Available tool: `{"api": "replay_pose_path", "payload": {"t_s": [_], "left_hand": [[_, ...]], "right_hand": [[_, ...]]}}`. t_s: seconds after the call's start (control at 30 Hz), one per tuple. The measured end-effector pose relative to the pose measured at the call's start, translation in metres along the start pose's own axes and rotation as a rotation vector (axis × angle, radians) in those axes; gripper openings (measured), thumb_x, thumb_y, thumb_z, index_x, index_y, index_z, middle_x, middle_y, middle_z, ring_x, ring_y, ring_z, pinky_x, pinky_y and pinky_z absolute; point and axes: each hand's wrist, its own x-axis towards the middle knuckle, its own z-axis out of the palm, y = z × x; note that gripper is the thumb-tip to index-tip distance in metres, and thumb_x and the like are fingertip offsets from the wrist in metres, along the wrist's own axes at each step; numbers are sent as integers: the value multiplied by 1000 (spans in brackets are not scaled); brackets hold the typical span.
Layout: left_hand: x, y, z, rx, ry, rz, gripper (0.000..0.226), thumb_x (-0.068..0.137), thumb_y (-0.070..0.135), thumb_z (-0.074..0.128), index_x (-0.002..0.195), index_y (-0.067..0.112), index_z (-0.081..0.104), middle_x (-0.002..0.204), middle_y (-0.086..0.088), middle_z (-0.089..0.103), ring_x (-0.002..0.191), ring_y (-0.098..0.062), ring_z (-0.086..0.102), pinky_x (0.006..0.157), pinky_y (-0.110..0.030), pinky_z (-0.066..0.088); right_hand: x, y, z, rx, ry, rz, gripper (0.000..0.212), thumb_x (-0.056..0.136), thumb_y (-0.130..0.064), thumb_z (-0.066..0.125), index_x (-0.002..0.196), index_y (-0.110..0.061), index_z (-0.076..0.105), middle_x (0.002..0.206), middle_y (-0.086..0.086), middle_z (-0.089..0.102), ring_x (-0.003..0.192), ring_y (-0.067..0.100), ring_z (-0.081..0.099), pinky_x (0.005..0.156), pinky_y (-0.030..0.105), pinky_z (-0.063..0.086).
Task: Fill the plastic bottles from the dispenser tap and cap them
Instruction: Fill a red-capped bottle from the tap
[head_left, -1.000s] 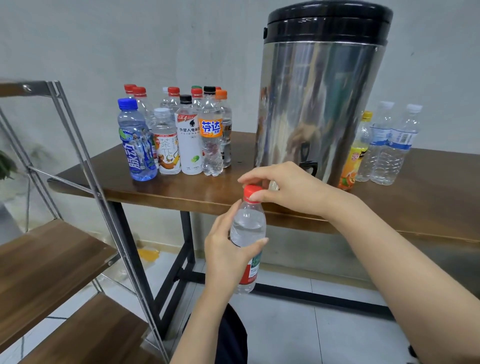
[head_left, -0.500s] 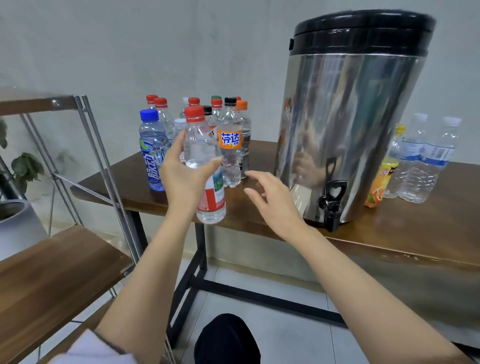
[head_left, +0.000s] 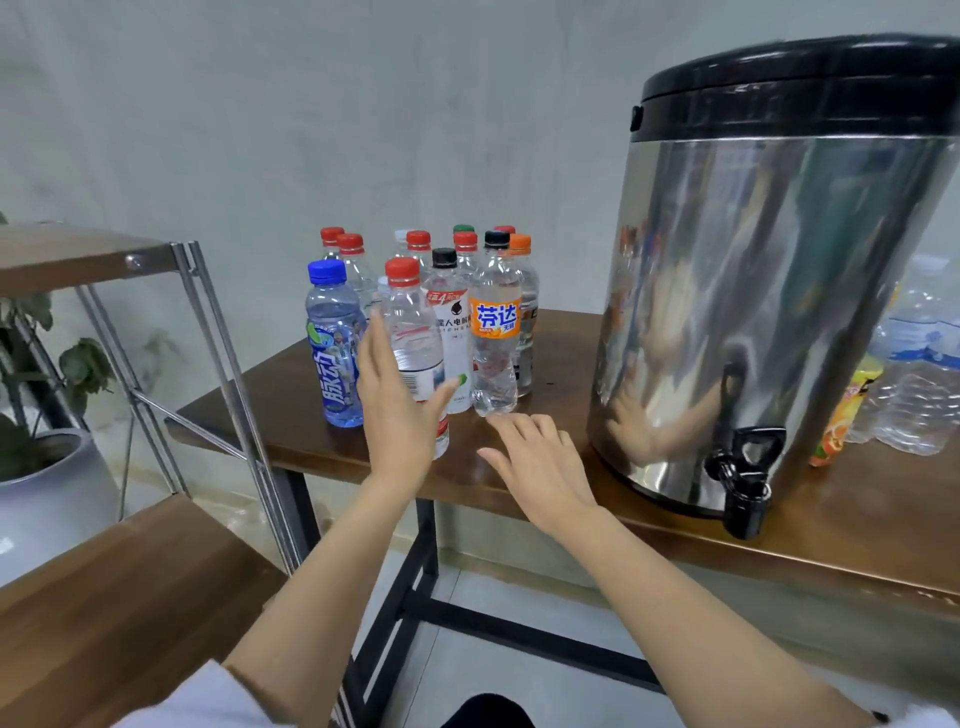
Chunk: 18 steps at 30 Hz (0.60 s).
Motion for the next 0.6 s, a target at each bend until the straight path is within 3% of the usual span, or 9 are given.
{"api": "replay_pose_path", "payload": {"t_s": [0.07,0.17,0.33,0.47,0.6], "left_hand": [[-17,-11,1,104,-50,-23,120,79,19,83,157,31,-8,164,-3,13,150,-24,19,111,-45,36],[-29,-29,3,156,-88,-56,123,80,17,82,154,39,-15,160,1,18,144,-23,32,99,-54,49],[-14,-38,11,154,-79,-111,116,82,16,79,156,35,-9,157,-2,26,140,-26,38,98,-52,47],[-3,-42,18,162,-62,-114,113,83,14,78,158,29,-5,158,-5,26,143,-25,33,98,-53,45],[-1,-46,22,171,-65,-120,111,83,14,78,158,28,-3,158,-6,26,144,-26,32,99,-53,45]], "right_hand": [[1,1,8,-15,-27,5,53,102,-52,27,149,-28,34,147,-6,44,133,21,37,101,37,37],[3,1,14,-25,-4,6,56,100,-54,23,147,-27,38,144,-6,47,130,22,40,98,38,38],[2,3,16,-21,37,40,59,100,-53,21,145,-23,43,140,-4,53,126,23,45,95,38,44],[2,1,23,-35,127,52,59,98,-53,22,127,-20,61,116,-4,67,104,23,59,74,37,53],[2,0,22,-30,172,43,53,97,-50,28,121,-18,64,111,-3,68,98,23,61,68,36,53]]}}
